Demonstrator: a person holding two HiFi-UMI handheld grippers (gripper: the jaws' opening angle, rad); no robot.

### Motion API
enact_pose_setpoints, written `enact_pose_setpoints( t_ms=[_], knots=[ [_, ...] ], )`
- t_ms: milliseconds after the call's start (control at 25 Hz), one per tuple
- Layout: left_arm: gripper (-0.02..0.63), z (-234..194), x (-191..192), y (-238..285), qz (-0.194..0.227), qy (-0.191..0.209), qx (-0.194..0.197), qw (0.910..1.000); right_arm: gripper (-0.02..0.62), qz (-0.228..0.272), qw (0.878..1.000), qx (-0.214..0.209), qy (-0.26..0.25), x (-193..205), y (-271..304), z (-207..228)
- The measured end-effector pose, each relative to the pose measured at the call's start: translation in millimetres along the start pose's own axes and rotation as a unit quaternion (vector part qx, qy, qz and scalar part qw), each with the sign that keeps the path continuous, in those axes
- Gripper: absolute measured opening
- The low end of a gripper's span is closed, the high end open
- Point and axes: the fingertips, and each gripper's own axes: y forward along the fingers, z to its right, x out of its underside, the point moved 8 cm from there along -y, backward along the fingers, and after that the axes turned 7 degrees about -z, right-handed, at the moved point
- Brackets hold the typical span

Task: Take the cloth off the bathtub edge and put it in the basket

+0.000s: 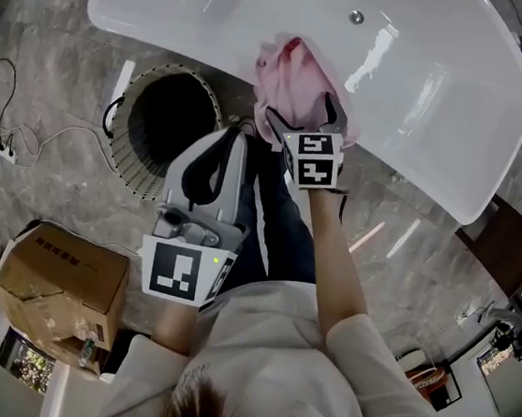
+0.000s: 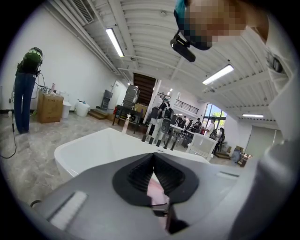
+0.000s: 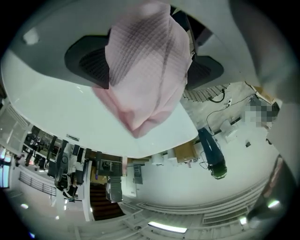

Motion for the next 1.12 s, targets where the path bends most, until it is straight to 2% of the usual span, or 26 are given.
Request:
enact_pose_setpoints(
  t_ms=[200, 360, 600, 840, 1120],
  knots=[
    [0.048, -1, 4, -2, -0.005, -0.006, 0.001, 1.0, 0.488, -0.011, 1.0, 0.016, 0.009, 10, 17, 2],
    [0.048, -5, 6, -4, -0.008, -0.009, 0.0, 0.9999, 0.488, -0.03, 0.999, 0.032, -0.003, 15, 31, 7],
    [0.048, -14, 12, -5, -0.013, -0.022, -0.003, 0.9997, 0.486, -0.028, 0.999, 0.028, -0.018, 21, 41, 8],
    [0.048, -17, 12, -4, -0.017, -0.015, 0.009, 0.9997, 0.48, -0.03, 0.999, 0.034, -0.028, 22, 41, 8],
    [0.048, -19, 9, 0, -0.022, -0.008, 0.019, 0.9995, 0.36, -0.032, 0.999, 0.011, -0.041, 27, 36, 13]
  ],
)
